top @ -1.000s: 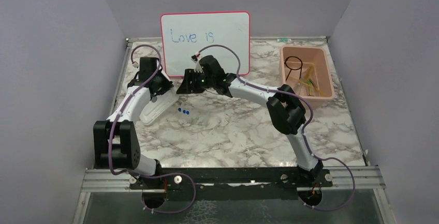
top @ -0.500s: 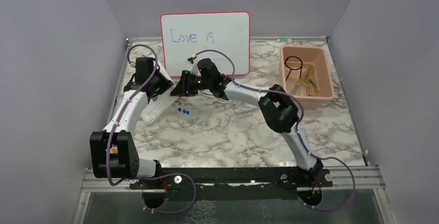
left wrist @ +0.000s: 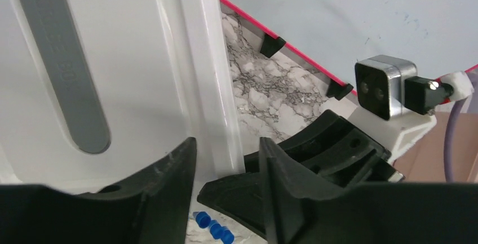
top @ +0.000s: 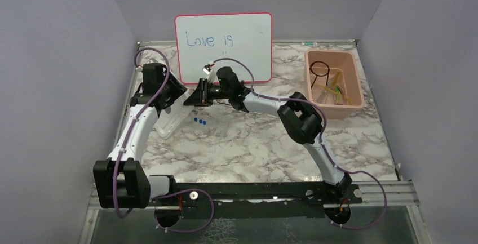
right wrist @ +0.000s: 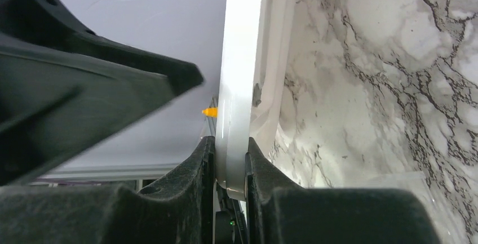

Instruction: Organize the chemistry lab equipment

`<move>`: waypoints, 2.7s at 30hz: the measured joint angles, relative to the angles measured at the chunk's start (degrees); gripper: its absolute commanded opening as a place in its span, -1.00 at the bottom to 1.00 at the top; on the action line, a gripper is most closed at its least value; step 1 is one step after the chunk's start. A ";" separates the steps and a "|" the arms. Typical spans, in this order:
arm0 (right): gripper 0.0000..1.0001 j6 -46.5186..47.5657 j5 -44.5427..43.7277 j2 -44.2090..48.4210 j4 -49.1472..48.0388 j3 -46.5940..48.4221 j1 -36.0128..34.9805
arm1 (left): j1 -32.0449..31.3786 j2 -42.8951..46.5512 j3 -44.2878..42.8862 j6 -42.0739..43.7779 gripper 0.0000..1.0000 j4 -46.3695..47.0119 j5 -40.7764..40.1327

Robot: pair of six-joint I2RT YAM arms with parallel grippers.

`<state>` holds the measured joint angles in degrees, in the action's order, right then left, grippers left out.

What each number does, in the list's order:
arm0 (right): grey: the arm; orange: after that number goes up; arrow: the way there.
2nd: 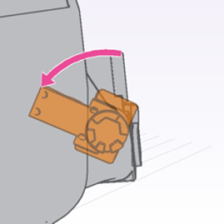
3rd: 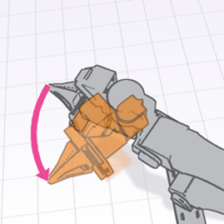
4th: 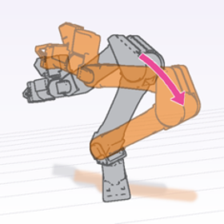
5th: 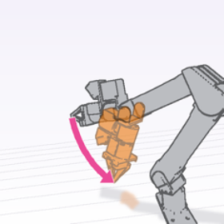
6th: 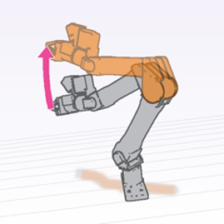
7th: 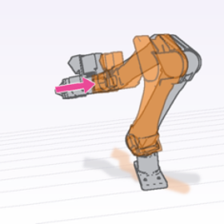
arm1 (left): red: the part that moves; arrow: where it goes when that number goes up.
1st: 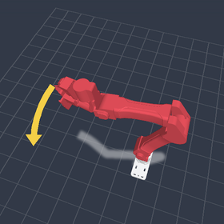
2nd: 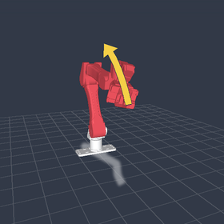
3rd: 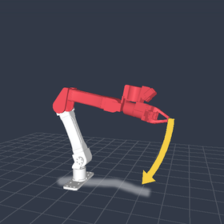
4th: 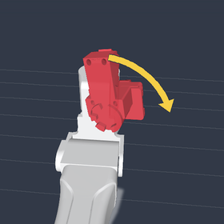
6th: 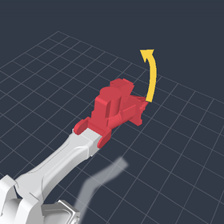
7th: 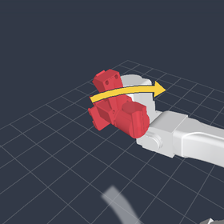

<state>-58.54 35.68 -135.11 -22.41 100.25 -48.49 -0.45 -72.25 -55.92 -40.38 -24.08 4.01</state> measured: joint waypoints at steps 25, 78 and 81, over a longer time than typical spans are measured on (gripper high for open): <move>-0.99 -0.81 0.00 34.67 -0.90 -15.69 5.88 | -5.05 4.87 -41.48 17.64 0.50 -16.98 3.87; -0.57 6.93 23.08 65.79 37.64 -51.67 91.65 | -40.11 -39.71 -40.52 -0.85 0.47 23.50 14.47; -0.49 8.83 22.34 65.79 38.82 -51.80 92.26 | -41.22 -43.10 -43.04 -1.38 0.48 23.54 14.95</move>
<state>-49.71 58.02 -69.32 16.40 48.45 43.77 -41.67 -115.35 -98.96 -41.76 -0.54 18.96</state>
